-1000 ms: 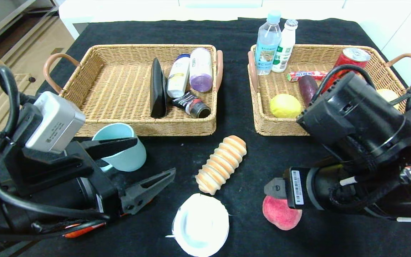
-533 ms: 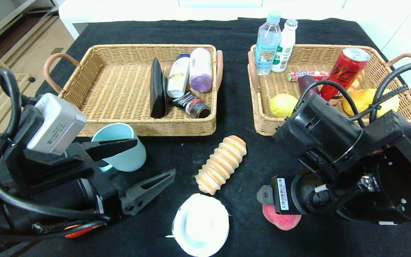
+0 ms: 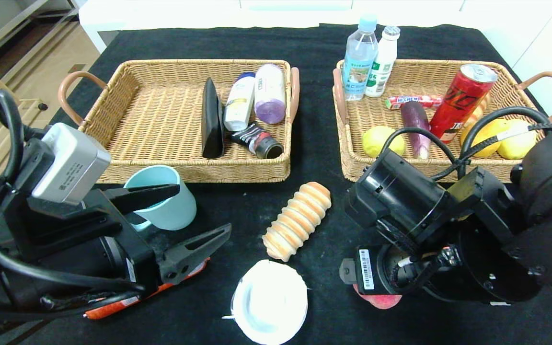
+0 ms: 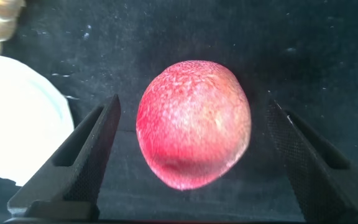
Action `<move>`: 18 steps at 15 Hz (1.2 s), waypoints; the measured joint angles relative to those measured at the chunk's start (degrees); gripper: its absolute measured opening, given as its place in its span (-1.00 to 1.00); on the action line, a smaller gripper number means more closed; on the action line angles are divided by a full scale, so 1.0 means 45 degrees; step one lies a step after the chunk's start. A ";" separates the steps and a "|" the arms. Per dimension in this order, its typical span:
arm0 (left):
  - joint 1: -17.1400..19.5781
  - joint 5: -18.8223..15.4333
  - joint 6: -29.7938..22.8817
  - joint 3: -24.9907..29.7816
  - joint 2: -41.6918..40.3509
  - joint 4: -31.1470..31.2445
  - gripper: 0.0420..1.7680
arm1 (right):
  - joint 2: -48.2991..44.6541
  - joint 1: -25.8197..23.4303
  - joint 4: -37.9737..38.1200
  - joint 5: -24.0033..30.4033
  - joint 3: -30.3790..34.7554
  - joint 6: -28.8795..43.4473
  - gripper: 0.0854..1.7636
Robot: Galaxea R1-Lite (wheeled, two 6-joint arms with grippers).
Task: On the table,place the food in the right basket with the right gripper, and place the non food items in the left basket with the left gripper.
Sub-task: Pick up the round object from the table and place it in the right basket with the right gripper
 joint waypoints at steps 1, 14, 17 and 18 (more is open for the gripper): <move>-0.0154 0.0000 -0.0005 -0.0011 -0.0014 -0.0016 0.94 | 0.0073 0.0005 0.0005 0.0000 0.0000 0.0019 0.92; -0.0301 0.0005 -0.0005 -0.0024 -0.0073 -0.0011 0.94 | 0.0639 0.0005 -0.0005 -0.0509 0.0024 0.0363 0.29; -0.0301 0.0005 0.0000 -0.0019 -0.0073 -0.0011 0.94 | 0.0680 0.0000 -0.0005 -0.0509 0.0051 0.0368 0.29; -0.0301 0.0005 -0.0005 -0.0019 -0.0073 -0.0016 0.94 | 0.0704 0.0000 -0.0008 -0.0507 0.0062 0.0379 0.29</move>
